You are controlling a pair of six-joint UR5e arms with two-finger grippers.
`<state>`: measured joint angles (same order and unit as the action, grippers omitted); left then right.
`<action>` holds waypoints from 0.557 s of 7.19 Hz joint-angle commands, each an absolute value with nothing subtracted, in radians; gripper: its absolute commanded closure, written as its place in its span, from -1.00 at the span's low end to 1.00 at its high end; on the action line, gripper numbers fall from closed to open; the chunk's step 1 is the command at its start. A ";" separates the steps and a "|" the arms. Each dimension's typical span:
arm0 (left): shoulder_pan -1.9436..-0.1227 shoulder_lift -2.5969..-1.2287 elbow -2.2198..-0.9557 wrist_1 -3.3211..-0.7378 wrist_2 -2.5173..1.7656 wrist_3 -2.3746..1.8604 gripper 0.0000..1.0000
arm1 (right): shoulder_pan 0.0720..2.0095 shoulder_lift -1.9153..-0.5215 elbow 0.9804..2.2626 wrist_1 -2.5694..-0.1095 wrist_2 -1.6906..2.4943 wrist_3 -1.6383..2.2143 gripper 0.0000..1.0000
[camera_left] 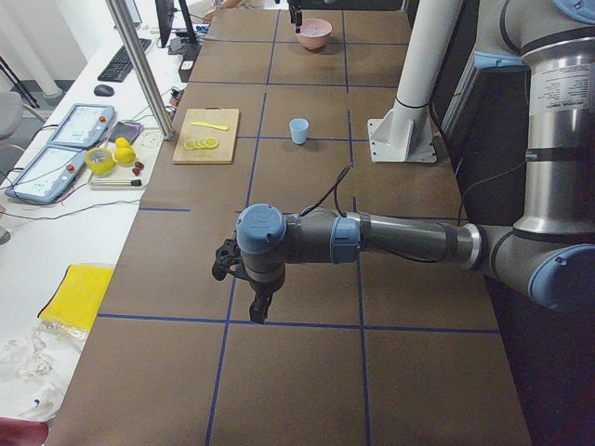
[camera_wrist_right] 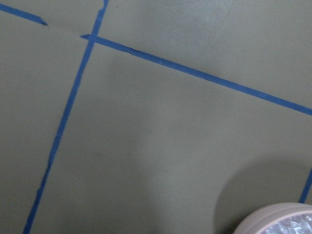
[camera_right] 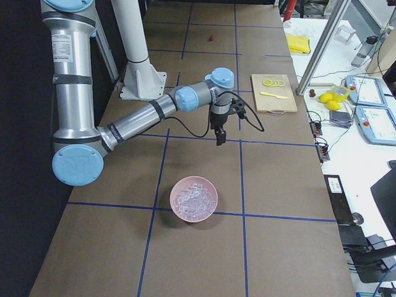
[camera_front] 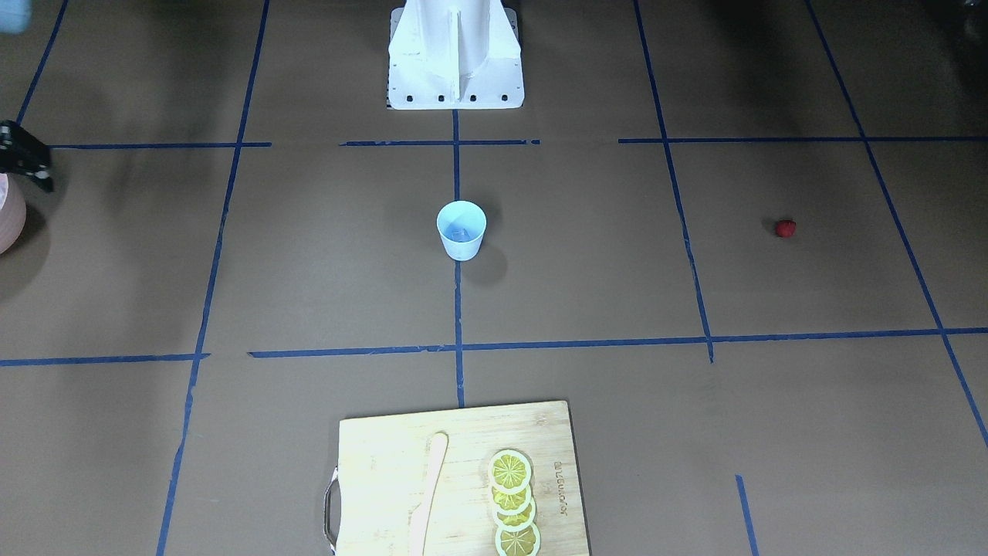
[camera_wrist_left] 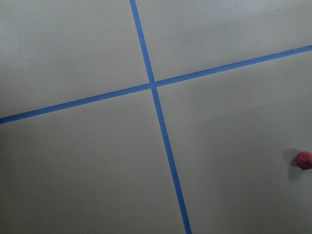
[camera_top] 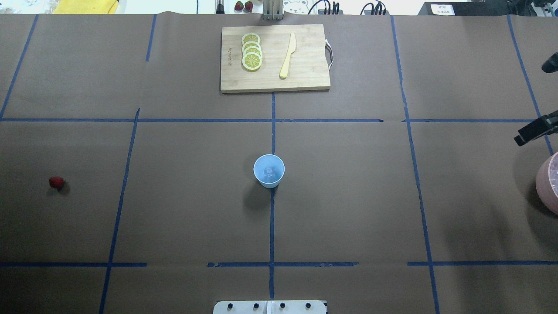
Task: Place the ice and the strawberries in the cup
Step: 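Move the right gripper back to the pink ice bowl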
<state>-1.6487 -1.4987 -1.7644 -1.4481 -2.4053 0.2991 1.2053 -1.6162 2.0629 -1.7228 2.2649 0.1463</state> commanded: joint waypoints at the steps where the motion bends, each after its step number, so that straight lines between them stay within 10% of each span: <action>1: -1.649 -1.499 -1.767 -1.448 -2.405 0.299 -1.00 | 1.273 -1.736 2.036 -1.644 2.289 0.031 -0.99; 4: -1.649 -1.497 -1.775 -1.448 -2.405 0.299 -1.00 | 1.285 -1.848 1.826 -1.246 2.287 0.038 -0.98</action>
<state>-1.6490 -1.4983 -1.7694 -1.4481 -2.4053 0.2985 1.2789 -1.8072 1.8864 -1.3653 2.2880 0.0399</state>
